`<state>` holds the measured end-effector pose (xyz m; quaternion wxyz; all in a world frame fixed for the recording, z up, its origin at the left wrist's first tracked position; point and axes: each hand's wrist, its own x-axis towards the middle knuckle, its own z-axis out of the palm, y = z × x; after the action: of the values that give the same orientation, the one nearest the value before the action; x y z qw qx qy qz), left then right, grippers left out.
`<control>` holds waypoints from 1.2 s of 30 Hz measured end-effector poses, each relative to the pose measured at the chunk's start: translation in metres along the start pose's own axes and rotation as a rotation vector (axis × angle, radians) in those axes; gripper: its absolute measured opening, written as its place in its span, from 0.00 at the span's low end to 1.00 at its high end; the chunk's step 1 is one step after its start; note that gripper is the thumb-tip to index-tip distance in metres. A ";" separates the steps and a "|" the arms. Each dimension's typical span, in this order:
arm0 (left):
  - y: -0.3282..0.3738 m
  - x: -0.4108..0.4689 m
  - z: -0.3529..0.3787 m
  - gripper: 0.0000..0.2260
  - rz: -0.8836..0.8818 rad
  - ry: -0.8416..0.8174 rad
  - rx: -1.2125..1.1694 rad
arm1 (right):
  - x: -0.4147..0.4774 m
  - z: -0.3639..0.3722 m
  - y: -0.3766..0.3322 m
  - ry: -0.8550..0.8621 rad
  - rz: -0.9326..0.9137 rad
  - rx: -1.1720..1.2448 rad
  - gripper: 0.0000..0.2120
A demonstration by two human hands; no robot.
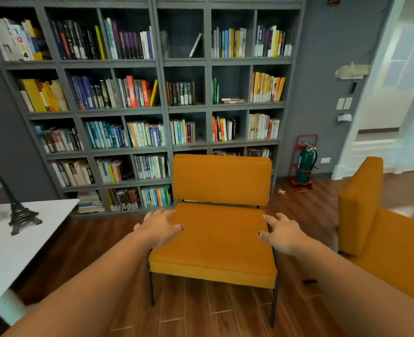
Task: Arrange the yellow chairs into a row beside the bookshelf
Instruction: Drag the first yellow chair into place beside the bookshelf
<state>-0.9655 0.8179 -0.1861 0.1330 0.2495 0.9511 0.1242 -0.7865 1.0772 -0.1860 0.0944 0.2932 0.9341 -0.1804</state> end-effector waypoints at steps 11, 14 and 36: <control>0.094 0.150 0.025 0.30 0.061 -0.060 -0.109 | 0.113 -0.036 0.074 0.037 0.107 0.067 0.32; 0.124 0.200 0.025 0.30 0.077 -0.062 -0.123 | 0.154 -0.056 0.092 0.068 0.131 0.074 0.32; 0.365 0.483 0.049 0.28 0.137 -0.059 -0.202 | 0.418 -0.190 0.261 0.140 0.145 0.055 0.32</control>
<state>-1.1946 1.3795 -0.2134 0.1768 0.3027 0.9101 0.2209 -0.9863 1.5656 -0.2034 0.0338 0.3745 0.9094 -0.1778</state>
